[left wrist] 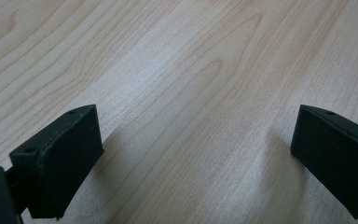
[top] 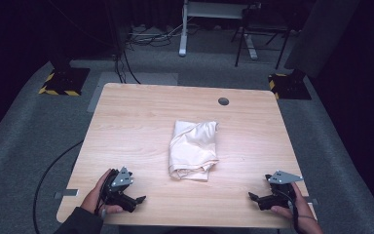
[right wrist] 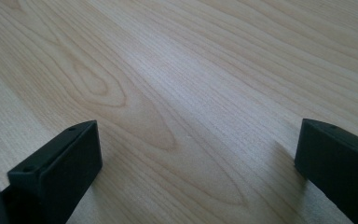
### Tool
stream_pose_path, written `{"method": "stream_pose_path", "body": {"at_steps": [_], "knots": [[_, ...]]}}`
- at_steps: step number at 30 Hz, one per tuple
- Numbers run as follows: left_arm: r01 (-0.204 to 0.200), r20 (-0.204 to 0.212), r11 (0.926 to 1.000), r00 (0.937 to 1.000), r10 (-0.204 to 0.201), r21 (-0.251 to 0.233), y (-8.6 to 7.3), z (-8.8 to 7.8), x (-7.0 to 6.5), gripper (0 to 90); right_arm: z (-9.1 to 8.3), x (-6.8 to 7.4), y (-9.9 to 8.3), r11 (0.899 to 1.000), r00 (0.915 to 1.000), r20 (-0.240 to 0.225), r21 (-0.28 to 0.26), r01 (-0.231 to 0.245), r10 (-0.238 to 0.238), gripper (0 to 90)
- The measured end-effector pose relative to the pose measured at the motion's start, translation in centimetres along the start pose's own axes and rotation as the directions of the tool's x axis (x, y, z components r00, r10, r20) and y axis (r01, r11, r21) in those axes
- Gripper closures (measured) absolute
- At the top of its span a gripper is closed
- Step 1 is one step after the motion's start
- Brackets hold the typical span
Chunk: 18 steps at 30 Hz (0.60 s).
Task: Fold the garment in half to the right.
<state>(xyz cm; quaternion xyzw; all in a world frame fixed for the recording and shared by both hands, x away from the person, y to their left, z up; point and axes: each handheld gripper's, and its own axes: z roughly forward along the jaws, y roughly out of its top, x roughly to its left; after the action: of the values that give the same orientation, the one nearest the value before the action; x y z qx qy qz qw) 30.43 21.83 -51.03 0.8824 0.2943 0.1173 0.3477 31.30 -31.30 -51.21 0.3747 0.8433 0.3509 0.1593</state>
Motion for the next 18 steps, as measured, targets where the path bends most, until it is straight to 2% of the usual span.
{"method": "stream_pose_path", "body": {"at_steps": [18], "knots": [[0.001, 0.000, 1.0000, 1.0000, -0.001, 0.000, -0.02, -0.01, -0.01, 2.1, 0.11, -0.08, 0.09, 1.000, 1.0000, 0.001, 0.000, -0.003, 0.003, 0.5]]}}
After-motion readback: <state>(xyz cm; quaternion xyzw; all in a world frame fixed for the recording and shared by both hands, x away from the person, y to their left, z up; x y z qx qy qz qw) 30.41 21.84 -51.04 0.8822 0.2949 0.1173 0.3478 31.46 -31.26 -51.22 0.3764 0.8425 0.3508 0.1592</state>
